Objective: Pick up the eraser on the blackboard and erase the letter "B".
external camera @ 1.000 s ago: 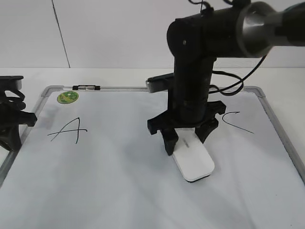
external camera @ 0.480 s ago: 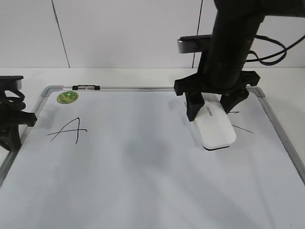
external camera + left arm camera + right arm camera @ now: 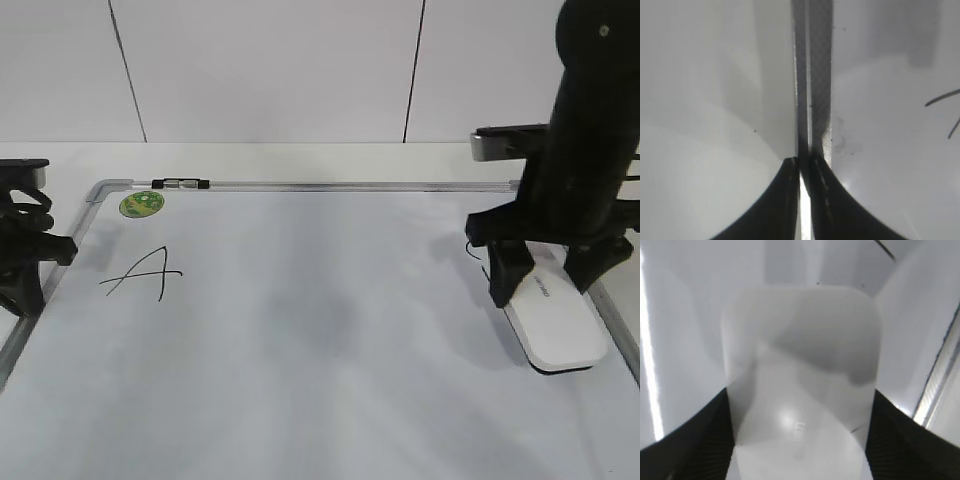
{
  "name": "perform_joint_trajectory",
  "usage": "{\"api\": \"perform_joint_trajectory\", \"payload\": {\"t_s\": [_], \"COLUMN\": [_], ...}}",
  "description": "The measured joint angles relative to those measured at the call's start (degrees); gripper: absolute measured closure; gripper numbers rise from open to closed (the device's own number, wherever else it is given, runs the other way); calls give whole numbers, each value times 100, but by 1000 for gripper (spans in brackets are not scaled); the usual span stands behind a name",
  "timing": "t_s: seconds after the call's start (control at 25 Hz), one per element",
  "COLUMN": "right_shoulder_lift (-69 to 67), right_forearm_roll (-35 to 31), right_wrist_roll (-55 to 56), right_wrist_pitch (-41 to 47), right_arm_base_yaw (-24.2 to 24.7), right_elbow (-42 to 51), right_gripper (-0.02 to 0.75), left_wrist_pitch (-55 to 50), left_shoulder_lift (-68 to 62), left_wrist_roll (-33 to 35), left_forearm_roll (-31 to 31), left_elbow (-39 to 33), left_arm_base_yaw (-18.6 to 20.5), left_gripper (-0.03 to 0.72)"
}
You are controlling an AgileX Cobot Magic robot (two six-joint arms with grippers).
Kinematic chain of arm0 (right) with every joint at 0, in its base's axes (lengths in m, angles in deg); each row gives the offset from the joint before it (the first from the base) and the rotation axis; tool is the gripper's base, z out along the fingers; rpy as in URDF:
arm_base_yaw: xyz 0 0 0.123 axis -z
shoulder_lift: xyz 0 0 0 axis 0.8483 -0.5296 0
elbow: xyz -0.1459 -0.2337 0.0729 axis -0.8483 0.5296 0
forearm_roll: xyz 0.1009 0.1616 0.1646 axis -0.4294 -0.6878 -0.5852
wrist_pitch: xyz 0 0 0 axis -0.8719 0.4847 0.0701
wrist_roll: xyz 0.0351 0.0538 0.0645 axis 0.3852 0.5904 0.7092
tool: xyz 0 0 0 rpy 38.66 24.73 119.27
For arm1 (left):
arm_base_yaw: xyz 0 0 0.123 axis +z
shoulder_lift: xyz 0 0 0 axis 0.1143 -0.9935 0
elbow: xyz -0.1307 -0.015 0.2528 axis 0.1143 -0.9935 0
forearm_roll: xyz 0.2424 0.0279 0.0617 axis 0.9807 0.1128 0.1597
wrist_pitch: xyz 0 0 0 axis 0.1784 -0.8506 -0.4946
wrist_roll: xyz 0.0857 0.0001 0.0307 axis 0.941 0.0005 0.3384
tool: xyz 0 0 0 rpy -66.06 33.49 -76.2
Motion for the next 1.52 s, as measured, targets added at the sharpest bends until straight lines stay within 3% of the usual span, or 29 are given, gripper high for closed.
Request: {"api": "perform_joint_trajectory", "payload": {"t_s": [0.36, 0.6, 1.52], "right_shoulder_lift": [24, 24, -282], "right_forearm_roll": [-575, -596, -596], "right_wrist_roll": [-958, -1256, -1318], "right_wrist_pitch": [-234, -294, -438], "right_arm_base_yaw": [1083, 1571, 1634], "right_elbow": [350, 358, 358], "right_gripper": [207, 207, 207], "left_wrist_pitch": [-10, -10, -10], "left_shoulder_lift": [0, 0, 0], "left_wrist_roll": [0, 0, 0], "left_forearm_roll": [9, 9, 9], "left_elbow": [0, 0, 0], "left_arm_base_yaw": [0, 0, 0], "left_gripper": [643, 643, 643]}}
